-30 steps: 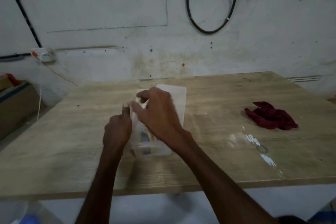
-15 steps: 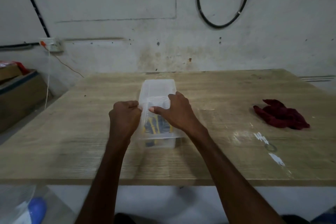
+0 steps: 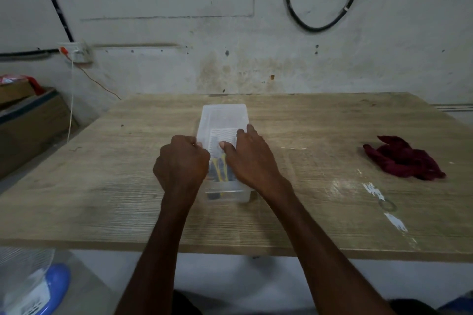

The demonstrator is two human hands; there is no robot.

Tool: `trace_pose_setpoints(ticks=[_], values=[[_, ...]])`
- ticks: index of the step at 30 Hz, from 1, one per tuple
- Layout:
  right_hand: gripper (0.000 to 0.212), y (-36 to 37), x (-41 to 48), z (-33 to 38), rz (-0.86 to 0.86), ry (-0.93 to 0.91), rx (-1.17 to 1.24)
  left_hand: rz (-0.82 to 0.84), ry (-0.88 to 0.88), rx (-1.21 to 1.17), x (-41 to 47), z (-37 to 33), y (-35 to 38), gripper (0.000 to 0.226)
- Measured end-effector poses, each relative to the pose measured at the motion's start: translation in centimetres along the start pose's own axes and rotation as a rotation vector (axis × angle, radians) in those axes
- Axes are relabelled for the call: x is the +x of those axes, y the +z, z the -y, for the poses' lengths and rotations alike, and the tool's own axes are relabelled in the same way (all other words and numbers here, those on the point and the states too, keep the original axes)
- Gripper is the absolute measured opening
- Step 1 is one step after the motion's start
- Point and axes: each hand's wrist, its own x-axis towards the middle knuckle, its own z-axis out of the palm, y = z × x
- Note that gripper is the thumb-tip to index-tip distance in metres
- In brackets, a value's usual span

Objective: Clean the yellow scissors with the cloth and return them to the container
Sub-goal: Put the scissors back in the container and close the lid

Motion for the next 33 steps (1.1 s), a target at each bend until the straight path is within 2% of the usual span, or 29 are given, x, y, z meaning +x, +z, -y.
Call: trace_pose_setpoints(ticks=[3,5,8,10,14,19,23,26,29,31,33], values=[[0.049,-0.6,1.6,0.1,-0.097,-0.050,-0.174,-0.047,0.087,0.129,-0.4,-0.1,0.3,0.031],[0.059,-1.0,4.3,0.6,-0.103,-0.089,-0.209,-0.058,0.147,0.238,-0.6,-0.1,0.5,0.028],[0.074,-0.4,8.9,1.2,0.068,-0.125,-0.247,-0.029,0.215,0.380,-0.7,-1.0,0.6,0.022],[0.076,0.7,11.0,1.1,0.186,-0.149,-0.281,0.026,0.279,0.356,-0.7,-1.7,1.0,0.026],[0.075,2.7,12.9,0.2,0.196,-0.159,-0.348,0.183,0.449,0.381,-0.2,-1.3,2.5,0.035],[0.074,3.3,13.5,0.4,0.144,-0.178,-0.427,0.242,0.394,0.527,-0.5,-1.2,2.8,0.057],[0.073,2.8,13.4,1.0,0.185,-0.123,-0.362,0.143,0.351,0.570,-1.0,-1.5,2.8,0.050],[0.076,1.8,11.7,0.9,0.224,-0.054,-0.221,0.095,0.344,0.451,-1.2,-1.6,2.8,0.042],[0.073,0.9,7.2,0.5,0.225,0.029,-0.075,-0.056,0.236,0.276,-1.2,-1.8,2.8,0.032],[0.071,0.6,3.5,0.4,0.203,0.087,0.005,-0.168,0.125,0.235,-1.2,-1.6,2.5,0.035],[0.071,0.6,1.0,0.3,0.163,0.111,0.046,-0.206,0.090,0.239,-1.2,-0.8,2.2,0.038]])
